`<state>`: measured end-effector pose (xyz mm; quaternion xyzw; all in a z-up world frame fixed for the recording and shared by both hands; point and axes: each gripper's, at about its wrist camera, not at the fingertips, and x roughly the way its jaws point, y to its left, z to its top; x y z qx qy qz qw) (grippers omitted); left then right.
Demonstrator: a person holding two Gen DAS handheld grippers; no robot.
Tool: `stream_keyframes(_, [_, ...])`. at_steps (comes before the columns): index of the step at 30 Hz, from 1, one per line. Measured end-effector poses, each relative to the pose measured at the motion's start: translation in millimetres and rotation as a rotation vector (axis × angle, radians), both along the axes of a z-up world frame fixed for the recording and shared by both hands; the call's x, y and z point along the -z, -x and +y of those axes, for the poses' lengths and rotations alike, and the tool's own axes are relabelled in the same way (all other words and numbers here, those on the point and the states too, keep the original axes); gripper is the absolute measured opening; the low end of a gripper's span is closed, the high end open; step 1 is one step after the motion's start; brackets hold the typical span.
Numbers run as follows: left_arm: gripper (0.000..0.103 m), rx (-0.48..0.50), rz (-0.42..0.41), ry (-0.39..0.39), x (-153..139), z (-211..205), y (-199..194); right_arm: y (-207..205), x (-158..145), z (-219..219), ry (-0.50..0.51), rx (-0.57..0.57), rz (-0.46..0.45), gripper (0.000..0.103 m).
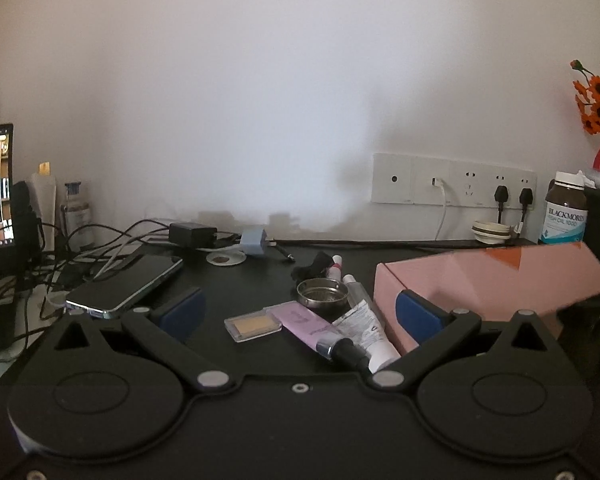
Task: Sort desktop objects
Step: 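Lift the pink box lid open with the right tool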
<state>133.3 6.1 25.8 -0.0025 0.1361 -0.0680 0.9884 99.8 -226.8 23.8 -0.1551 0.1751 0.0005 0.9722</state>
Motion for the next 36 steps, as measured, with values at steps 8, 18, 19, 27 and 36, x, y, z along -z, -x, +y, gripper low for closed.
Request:
stream_keyframes(8, [0.103, 0.020, -0.009, 0.001, 0, 0, 1, -1, -23, -4, -0.050, 0.008, -0.067, 0.102])
stream_keyframes(18, [0.103, 0.096, -0.023, -0.151, 2, -42, -8, -22, -46, -3, -0.090, 0.025, -0.106, 0.102])
stream_keyframes(19, [0.103, 0.093, -0.013, -0.156, 3, -46, -13, -25, -48, -2, -0.091, 0.028, -0.111, 0.102])
stream_keyframes(27, [0.103, 0.077, 0.043, -0.222, 8, -60, -39, -51, -59, -5, -0.087, 0.065, -0.129, 0.102])
stream_keyframes(36, [0.103, 0.120, 0.099, -0.148, 10, -48, -48, -113, -55, -29, -0.246, 0.183, -0.054, 0.102])
